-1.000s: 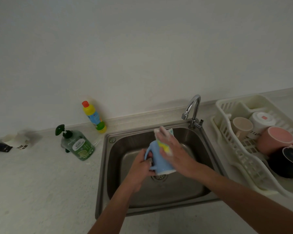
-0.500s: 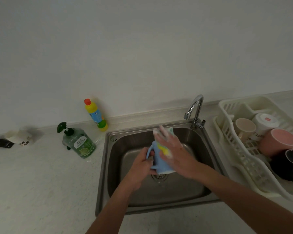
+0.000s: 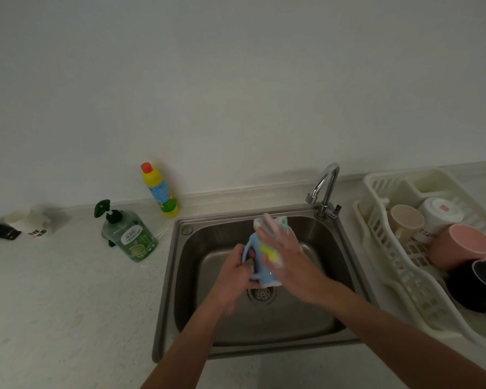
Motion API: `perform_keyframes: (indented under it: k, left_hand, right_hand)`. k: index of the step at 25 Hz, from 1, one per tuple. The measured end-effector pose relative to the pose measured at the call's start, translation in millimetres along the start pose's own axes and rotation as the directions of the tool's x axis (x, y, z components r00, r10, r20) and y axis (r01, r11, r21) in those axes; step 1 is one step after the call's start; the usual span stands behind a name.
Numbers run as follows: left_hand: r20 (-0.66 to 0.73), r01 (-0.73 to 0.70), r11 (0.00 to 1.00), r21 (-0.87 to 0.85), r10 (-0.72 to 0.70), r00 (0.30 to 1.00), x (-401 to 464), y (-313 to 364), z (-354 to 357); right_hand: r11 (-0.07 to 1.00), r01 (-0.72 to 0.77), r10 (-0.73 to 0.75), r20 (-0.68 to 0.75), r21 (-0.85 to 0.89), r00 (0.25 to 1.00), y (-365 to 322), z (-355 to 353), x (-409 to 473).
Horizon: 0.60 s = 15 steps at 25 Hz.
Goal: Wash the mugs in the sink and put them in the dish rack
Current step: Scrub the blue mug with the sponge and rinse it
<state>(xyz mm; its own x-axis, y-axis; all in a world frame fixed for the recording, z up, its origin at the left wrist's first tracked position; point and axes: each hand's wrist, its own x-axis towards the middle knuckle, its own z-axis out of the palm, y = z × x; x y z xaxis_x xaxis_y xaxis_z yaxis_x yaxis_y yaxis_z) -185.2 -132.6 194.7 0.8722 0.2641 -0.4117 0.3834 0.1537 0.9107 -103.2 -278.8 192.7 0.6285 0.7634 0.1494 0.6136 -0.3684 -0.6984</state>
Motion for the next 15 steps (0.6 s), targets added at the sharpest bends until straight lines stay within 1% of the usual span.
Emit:
perform_keyframes:
  k: [1, 2, 3, 4, 5, 7, 8, 9, 10, 11, 12, 13, 14, 15]
  left_hand:
    - [-0.011, 0.009, 1.0, -0.013, -0.009, 1.0, 0.2, -1.6, -1.6]
    - [-0.038, 0.017, 0.999, -0.046, -0.019, 0.999, 0.9, -2.9, -3.1]
    - [-0.074, 0.024, 0.995, -0.092, -0.031, 0.997, 1.8, -3.2, -4.1]
    - [-0.109, 0.024, 0.992, -0.125, -0.037, 0.993, 2.9, -1.7, -4.7]
    - [-0.146, 0.016, 0.992, -0.124, -0.034, 0.989, 4.7, 0.1, -5.3]
    - [-0.188, 0.001, 0.999, -0.037, -0.008, 0.982, 7.3, 2.6, -4.5]
    - [-0.173, -0.008, 1.0, -0.006, 0.007, 0.985, 7.5, 3.0, -3.7]
    - [-0.137, -0.014, 1.0, 0.004, 0.015, 0.99, 6.5, 3.6, -2.7]
    - [-0.089, -0.014, 1.0, 0.006, 0.015, 0.996, 4.4, 4.4, -1.5]
    - [-0.045, -0.011, 1.0, 0.01, 0.012, 0.999, 2.3, 4.7, -1.4]
    - [-0.016, -0.007, 1.0, 0.02, 0.008, 1.0, 1.3, 4.2, -1.7]
    - [-0.007, -0.001, 1.0, 0.03, 0.001, 1.0, 1.5, 3.5, -2.2]
    - [-0.016, 0.008, 1.0, 0.027, -0.008, 1.0, 2.3, 2.4, -3.0]
    - [-0.039, 0.018, 1.0, -0.002, -0.018, 0.999, 3.4, 0.8, -4.7]
  right_hand:
    - [0.978, -0.082, 0.087, -0.021, 0.192, 0.996, 4.1, -5.6, 1.2]
    - [0.915, -0.169, 0.189, -0.017, 0.367, 0.982, 10.2, -7.7, 1.0]
    - [0.842, -0.248, 0.272, 0.021, 0.479, 0.962, 10.6, -7.8, -1.8]
    - [0.82, -0.289, 0.306, 0.048, 0.494, 0.951, 9.5, -2.8, -7.2]
    - [0.87, -0.278, 0.283, 0.05, 0.408, 0.958, 7.9, 5.5, -13.0]
    - [0.98, -0.15, 0.145, 0.043, 0.133, 0.989, 1.5, 21.7, -19.7]
    - [0.996, -0.085, 0.085, 0.038, -0.007, 0.996, 0.2, 26.1, -18.7]
    - [0.99, -0.034, 0.039, 0.035, -0.137, 0.999, -0.6, 25.6, -13.7]
    - [0.968, 0.015, -0.007, 0.034, -0.249, 0.999, -1.2, 21.3, -6.6]
    - [0.945, 0.058, -0.05, 0.036, -0.321, 0.998, -1.5, 15.4, 0.2]
    - [0.939, 0.084, -0.078, 0.032, -0.334, 0.996, -0.3, 10.6, 5.6]
    - [0.962, 0.07, -0.068, 0.02, -0.262, 0.998, -0.3, 5.6, 8.6]
    - [0.993, 0.012, -0.011, 0.007, -0.121, 1.0, 2.2, 0.9, 10.2]
    - [0.994, -0.079, 0.079, 0.006, 0.072, 0.997, 5.5, -3.6, 11.3]
